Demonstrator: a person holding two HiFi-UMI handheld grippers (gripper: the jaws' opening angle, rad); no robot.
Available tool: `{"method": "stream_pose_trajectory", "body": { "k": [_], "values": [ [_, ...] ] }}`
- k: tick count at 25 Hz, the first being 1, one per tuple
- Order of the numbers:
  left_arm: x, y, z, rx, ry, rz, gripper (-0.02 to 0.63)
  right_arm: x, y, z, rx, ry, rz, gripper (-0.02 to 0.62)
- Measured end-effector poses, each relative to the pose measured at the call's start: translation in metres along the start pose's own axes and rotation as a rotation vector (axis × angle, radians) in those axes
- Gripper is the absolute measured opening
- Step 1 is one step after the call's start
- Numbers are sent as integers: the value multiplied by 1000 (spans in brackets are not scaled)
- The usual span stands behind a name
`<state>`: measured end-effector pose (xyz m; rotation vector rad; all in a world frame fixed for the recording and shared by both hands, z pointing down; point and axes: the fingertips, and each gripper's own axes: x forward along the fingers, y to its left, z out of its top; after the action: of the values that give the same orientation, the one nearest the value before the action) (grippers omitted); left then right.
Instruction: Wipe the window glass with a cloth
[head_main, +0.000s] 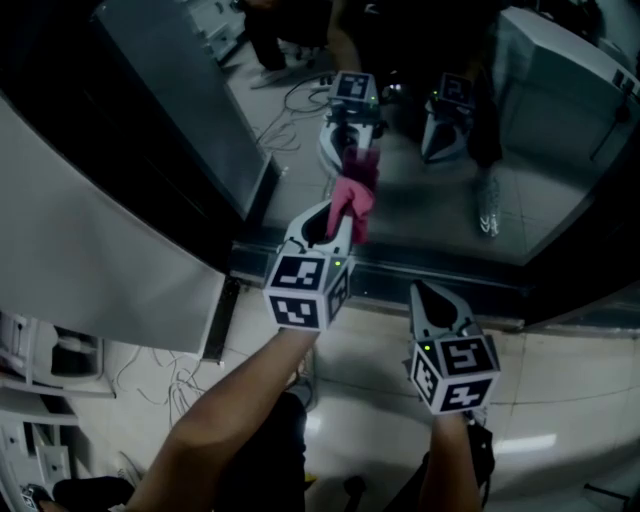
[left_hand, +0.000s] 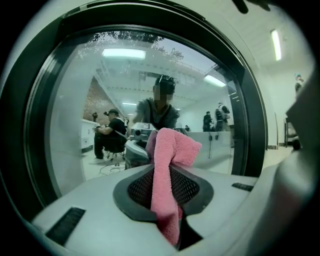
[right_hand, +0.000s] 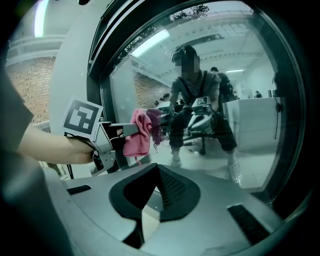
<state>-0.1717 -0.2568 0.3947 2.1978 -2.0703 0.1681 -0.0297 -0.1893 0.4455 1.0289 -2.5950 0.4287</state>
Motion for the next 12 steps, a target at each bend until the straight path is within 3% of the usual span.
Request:
{"method": "stream_pose_trajectory", "body": {
  "k": [12],
  "values": [
    [-34, 121, -10, -28, -16, 123, 61, 59, 90, -13, -73, 53, 109, 6]
  ]
}}
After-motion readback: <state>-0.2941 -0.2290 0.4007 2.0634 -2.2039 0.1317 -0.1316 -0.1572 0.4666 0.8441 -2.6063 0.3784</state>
